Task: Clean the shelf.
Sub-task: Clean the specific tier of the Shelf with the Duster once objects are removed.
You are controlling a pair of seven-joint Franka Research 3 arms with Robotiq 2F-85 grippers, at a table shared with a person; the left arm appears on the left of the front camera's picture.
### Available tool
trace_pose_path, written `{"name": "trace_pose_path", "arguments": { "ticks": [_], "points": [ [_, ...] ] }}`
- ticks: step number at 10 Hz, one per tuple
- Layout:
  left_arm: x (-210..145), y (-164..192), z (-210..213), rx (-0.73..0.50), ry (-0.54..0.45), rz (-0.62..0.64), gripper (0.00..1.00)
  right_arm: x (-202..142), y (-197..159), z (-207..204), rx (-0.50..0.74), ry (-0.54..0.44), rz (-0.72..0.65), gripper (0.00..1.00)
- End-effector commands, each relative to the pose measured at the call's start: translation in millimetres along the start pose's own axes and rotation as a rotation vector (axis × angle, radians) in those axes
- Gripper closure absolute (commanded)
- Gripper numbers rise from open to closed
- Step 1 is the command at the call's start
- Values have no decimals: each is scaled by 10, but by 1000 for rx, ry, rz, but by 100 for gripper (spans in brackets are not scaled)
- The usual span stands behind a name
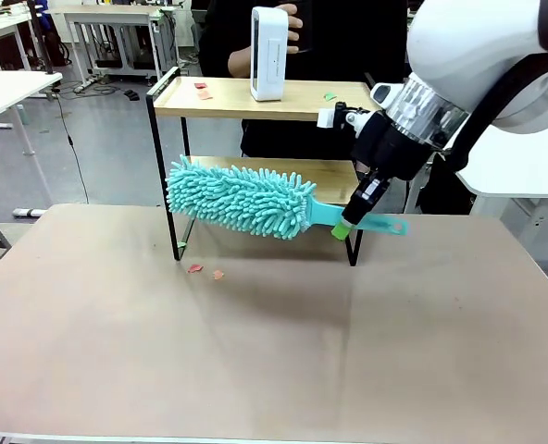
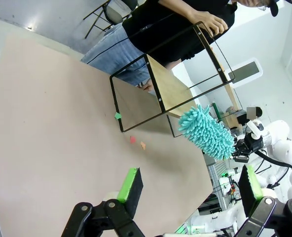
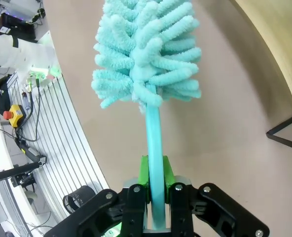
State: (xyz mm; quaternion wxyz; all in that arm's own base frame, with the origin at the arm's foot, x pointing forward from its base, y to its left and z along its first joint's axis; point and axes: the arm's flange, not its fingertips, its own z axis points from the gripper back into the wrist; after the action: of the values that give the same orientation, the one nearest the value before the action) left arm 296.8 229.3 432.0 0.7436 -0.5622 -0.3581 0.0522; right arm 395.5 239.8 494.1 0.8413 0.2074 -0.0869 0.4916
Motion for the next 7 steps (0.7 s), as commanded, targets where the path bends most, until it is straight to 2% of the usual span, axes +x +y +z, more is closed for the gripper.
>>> {"name": "trace_pose_path", "arguments": {
  "ticks": [1, 3, 4, 5, 7],
  "points": [
    [-4, -9, -11, -15, -10, -23, 0, -72, 24, -2, 35, -31, 30, 100],
    [-4, -9, -11, -15, -10, -23, 0, -200, 65, 65, 64, -45, 3, 100],
    [-4, -9, -11, -15, -10, -23, 0, -466, 114, 234, 88, -48, -120, 100],
    [-4, -9, -11, -15, -10, -23, 0, -825, 182, 484, 144, -88, -197, 100],
    [-4, -9, -11, -15, -10, -23, 0, -1679, 272, 916, 376, -187, -374, 100]
  ]
}}
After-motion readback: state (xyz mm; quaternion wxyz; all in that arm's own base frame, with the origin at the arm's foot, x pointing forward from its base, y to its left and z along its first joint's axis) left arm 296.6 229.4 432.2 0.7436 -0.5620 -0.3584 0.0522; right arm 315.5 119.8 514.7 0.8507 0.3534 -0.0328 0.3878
